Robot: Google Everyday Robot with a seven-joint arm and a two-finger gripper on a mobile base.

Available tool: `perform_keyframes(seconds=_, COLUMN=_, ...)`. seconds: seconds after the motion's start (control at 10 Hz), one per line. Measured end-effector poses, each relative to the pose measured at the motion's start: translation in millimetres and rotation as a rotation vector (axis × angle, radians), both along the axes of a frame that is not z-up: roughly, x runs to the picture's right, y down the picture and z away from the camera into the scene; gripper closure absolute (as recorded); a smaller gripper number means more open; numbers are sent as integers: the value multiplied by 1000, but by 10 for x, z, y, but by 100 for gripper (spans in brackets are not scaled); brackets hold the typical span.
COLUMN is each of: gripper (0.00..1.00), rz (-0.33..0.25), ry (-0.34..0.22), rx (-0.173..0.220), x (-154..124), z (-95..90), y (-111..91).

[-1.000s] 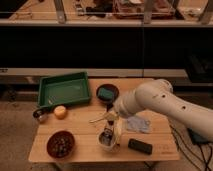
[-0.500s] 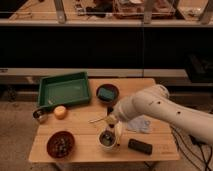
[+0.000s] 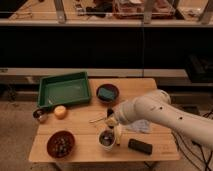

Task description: Place brush in paper cup

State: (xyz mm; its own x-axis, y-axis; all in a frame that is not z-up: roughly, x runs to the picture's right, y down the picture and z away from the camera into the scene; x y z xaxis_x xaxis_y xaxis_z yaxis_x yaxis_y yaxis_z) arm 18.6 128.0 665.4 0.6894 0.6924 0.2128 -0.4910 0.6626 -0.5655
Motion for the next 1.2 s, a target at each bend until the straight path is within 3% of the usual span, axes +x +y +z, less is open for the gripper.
perform_keyframes(seconds=0.2, gripper=91, rz=-66, ry=33, rx=18, x=-103, z=-40, y=35)
perform_keyframes(seconds=0.4, gripper=69, rz=-130, ry=113, rx=20, x=-104, z=-53, y=102)
perform_keyframes(seconds=0.7, gripper=46, rz=-131, ry=148, rx=47, x=-31, z=-54, y=170)
perform_keyframes(seconds=1.2, gripper=46, rz=-136, ry=148, rx=51, x=-28, z=-48, y=168)
